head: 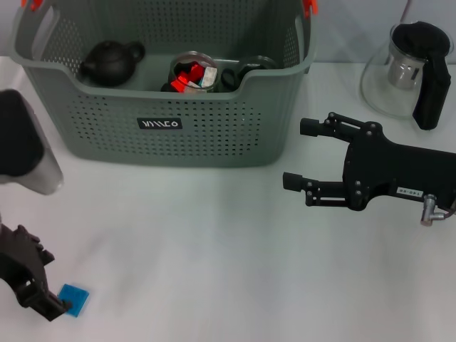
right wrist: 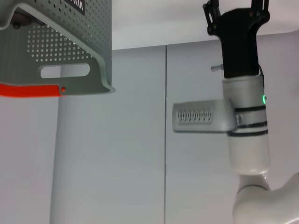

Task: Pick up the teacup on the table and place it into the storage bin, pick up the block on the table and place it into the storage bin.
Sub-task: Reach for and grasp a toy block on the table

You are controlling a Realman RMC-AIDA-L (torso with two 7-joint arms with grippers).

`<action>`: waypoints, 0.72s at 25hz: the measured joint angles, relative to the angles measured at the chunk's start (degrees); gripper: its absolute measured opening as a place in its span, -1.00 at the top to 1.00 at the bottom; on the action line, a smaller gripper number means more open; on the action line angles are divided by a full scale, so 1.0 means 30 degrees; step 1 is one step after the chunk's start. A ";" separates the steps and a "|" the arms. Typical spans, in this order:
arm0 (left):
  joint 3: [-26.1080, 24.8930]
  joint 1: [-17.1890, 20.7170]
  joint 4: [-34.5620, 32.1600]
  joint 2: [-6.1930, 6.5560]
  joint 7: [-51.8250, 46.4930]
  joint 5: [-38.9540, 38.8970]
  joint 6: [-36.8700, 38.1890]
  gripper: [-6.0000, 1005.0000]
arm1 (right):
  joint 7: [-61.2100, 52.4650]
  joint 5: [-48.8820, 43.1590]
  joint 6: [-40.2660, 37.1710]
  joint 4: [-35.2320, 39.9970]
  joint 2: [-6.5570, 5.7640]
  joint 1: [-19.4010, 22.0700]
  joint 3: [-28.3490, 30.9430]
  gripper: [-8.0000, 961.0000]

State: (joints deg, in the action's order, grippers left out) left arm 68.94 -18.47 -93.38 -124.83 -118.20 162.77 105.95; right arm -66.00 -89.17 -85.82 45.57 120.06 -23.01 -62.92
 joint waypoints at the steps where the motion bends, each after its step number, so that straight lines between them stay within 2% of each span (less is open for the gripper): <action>1: 0.0251 0.0004 0.0212 0.0001 -0.0009 0.0135 -0.0171 -0.74 | 0.0050 0.0002 0.0006 -0.0066 0.0001 -0.0016 0.0007 -0.92; 12: 0.1794 0.0301 0.0855 0.0009 -0.0241 0.0270 -0.1062 -0.73 | 0.0165 -0.0003 -0.0018 -0.0451 0.0001 -0.0135 0.0070 -0.92; 18: 0.1843 0.0176 0.0804 0.0010 -0.0692 0.0284 -0.0050 -0.73 | 0.0174 -0.0014 -0.0088 -0.0567 0.0001 -0.0124 0.0069 -0.92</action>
State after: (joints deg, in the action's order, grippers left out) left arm 74.47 -17.94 -90.97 -124.80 -120.28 163.63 105.80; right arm -65.48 -89.21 -86.08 43.87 120.06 -23.38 -62.72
